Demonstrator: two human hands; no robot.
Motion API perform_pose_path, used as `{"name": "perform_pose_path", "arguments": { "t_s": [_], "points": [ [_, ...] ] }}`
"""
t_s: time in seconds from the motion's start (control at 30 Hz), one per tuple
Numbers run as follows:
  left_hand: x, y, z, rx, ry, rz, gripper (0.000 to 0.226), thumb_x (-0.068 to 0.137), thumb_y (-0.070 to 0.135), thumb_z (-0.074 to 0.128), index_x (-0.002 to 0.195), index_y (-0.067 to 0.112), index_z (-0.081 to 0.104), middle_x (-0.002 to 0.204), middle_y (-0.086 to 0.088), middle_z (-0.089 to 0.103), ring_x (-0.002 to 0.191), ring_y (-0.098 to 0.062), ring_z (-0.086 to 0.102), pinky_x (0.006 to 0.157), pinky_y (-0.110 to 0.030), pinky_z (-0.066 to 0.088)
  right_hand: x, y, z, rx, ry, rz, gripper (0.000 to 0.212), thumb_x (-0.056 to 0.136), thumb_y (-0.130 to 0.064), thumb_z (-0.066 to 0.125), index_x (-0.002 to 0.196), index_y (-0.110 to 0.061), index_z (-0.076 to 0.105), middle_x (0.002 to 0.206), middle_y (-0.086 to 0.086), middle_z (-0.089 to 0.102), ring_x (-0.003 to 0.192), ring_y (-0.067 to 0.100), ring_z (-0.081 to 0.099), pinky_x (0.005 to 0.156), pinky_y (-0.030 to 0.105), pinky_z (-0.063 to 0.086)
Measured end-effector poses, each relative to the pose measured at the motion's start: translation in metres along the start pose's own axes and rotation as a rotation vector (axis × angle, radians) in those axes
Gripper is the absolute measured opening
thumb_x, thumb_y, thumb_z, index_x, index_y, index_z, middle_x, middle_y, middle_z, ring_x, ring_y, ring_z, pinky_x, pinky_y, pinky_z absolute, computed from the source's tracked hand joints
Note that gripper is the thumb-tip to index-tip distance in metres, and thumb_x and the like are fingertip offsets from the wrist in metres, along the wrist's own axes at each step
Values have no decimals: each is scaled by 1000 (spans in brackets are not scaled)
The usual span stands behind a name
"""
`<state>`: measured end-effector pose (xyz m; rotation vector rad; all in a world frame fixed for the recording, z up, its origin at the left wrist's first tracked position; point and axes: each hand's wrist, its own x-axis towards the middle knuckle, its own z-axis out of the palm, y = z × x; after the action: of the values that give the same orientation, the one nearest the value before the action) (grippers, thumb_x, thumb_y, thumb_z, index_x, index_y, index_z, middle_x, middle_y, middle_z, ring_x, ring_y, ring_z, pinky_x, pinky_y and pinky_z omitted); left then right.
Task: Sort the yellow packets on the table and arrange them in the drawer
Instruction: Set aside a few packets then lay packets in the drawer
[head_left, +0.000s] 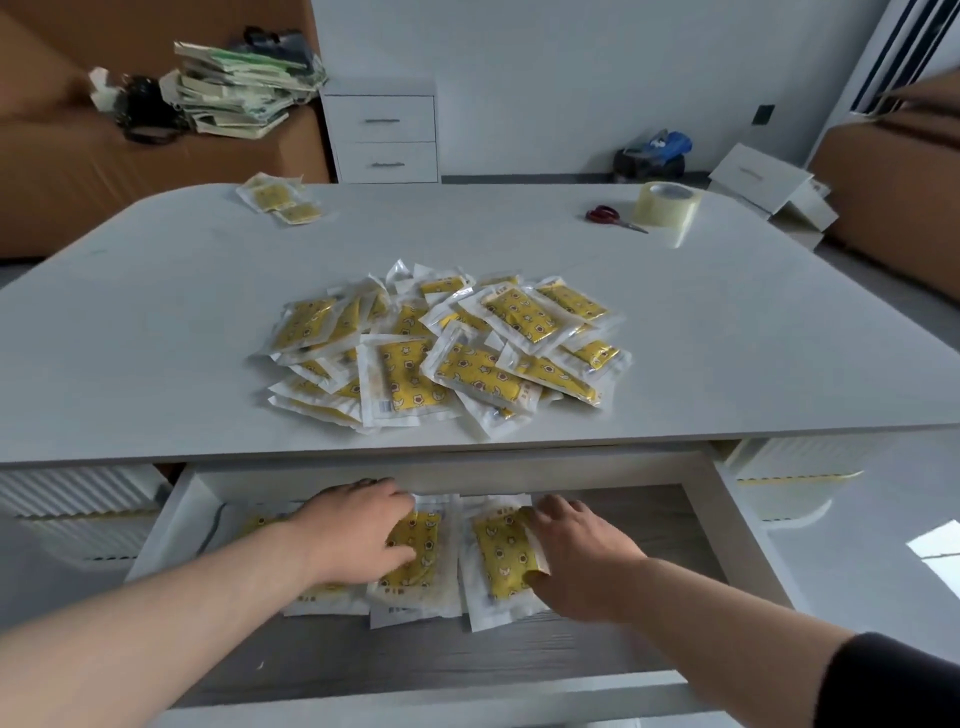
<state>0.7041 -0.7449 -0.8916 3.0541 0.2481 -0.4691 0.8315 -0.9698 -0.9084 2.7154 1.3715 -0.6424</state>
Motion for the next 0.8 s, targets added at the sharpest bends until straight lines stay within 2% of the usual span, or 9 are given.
{"name": "perform_pose_path", "arguments": {
  "t_s": [0.07,0.1,0.17,0.3,0.43,0.57,0.7,0.8],
  "points": [
    [-3,-7,-1,61,-53,128,80,85,60,55,151,24,27,152,3,32,139,-18,33,116,-36,30,4,-1,1,-197,28,-249,79,89,-54,54,154,-29,18,161,4,19,145,29,23,118,43,28],
    [-6,-10,2,92,-64,159,90,83,62,57,154,24,18,159,3,22,144,-18,23,119,-34,21,8,-2,2,-262,25,-317,84,88,-57,54,156,-31,13,164,4,10,149,30,15,120,44,20],
    [-10,-15,14,104,-88,157,108,78,68,59,156,23,0,165,2,2,150,-18,7,120,-31,6,16,-6,7,-334,16,-381,90,86,-61,55,156,-32,6,166,4,-4,152,28,1,122,45,9],
    [-9,-18,36,93,-152,109,126,71,74,59,153,20,-20,162,0,-22,150,-19,-15,111,-32,-14,25,-4,15,-331,-6,-372,94,85,-62,56,157,-30,5,166,7,-10,153,27,-8,122,43,0],
    [-4,-10,48,145,-148,166,127,71,80,51,151,15,-24,159,-6,-29,147,-24,-24,116,-37,-17,29,-3,19,-360,-10,-355,99,82,-70,53,157,-28,4,165,10,-12,152,28,-11,118,40,-9],
    [2,-1,49,151,-111,169,121,76,73,51,152,12,-20,159,-9,-28,147,-26,-24,110,-36,-24,34,-4,25,-344,42,-305,103,78,-77,47,157,-25,6,165,12,-5,152,29,-10,122,50,-7],
    [4,4,47,119,-92,178,112,79,62,52,154,13,-16,161,-9,-23,148,-25,-20,109,-36,-23,36,-8,28,-298,83,-290,105,73,-77,41,156,-20,14,164,12,13,153,32,3,122,52,-3],
    [5,3,46,101,-83,182,105,81,56,51,155,15,-12,163,-7,-18,149,-25,-17,109,-36,-21,38,-10,28,-296,132,-293,101,73,-75,46,153,-16,26,160,13,26,151,34,15,120,49,-4]
  ]
}}
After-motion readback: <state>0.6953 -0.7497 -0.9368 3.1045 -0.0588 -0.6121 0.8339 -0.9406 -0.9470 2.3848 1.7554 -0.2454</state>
